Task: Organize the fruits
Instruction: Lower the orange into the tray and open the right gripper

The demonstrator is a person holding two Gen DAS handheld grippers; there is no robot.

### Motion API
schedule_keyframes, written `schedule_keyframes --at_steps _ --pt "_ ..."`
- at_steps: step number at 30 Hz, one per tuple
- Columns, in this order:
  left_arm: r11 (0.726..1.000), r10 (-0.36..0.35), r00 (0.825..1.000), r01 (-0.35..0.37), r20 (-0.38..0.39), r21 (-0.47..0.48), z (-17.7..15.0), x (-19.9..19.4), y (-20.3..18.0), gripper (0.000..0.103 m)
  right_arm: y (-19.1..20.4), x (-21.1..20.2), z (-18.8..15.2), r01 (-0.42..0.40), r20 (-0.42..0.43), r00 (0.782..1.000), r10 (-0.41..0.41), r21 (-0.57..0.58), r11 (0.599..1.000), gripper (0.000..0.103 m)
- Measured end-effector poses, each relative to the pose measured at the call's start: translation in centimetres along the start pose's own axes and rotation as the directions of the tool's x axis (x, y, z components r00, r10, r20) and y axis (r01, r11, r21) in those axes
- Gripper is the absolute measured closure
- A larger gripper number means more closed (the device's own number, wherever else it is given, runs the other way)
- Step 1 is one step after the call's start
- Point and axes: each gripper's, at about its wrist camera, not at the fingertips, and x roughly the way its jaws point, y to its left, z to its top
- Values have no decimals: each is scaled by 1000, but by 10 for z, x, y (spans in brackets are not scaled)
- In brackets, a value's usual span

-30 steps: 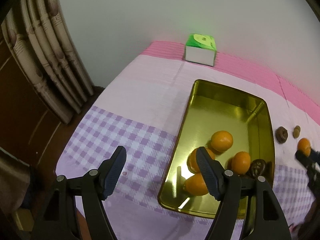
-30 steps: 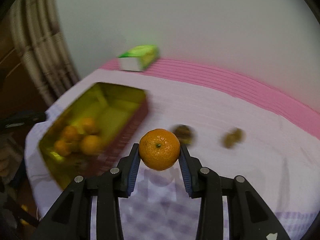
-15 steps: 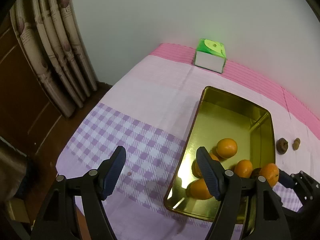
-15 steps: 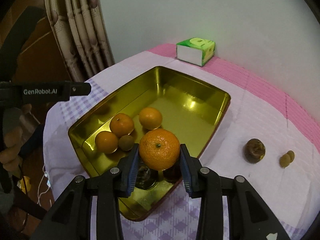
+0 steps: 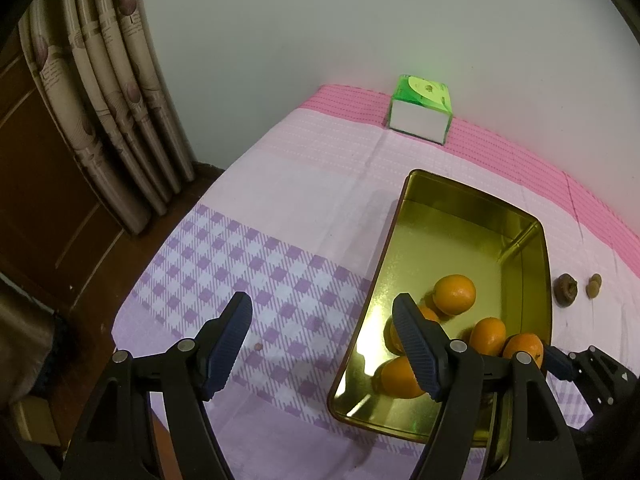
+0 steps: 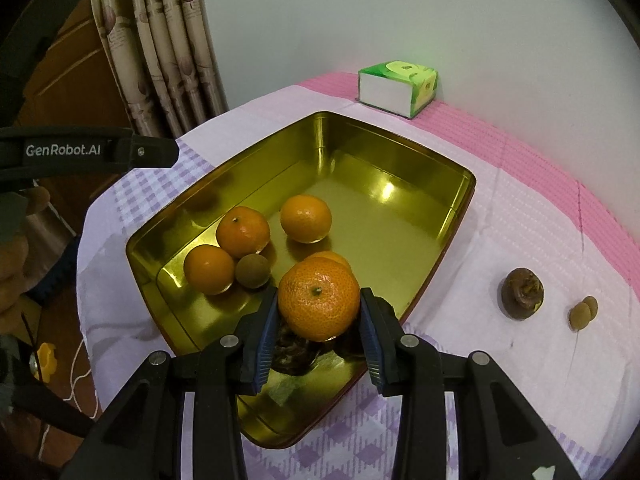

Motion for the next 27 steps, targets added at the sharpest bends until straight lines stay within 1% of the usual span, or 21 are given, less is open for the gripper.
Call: schedule_keyframes --at_steps 8,20,22,23,25,27 --pt "1000 0 1000 0 0 3 0 1 -1 30 6 4 -2 -4 -8 1000 3 -17 1000 67" --pt "1000 -3 1000 3 -11 24 -4 4 -3 30 8 2 -3 -10 -7 1000 10 -8 1000 66" --pt "1000 -5 1000 5 -13 26 -3 5 -3 30 7 1 -2 -14 -4 1000 14 -1 1000 65" --pt "1000 -5 1000 5 -14 28 -3 5 -3 30 6 -1 -2 -16 0 1000 16 5 1000 63" --pt "1000 -6 1000 6 -15 29 -2 5 -4 30 4 -3 -1 -15 10 1000 15 17 1000 56" --pt "1000 -5 1000 6 -14 27 -3 5 -4 30 3 -7 0 -18 21 1000 18 26 999 55"
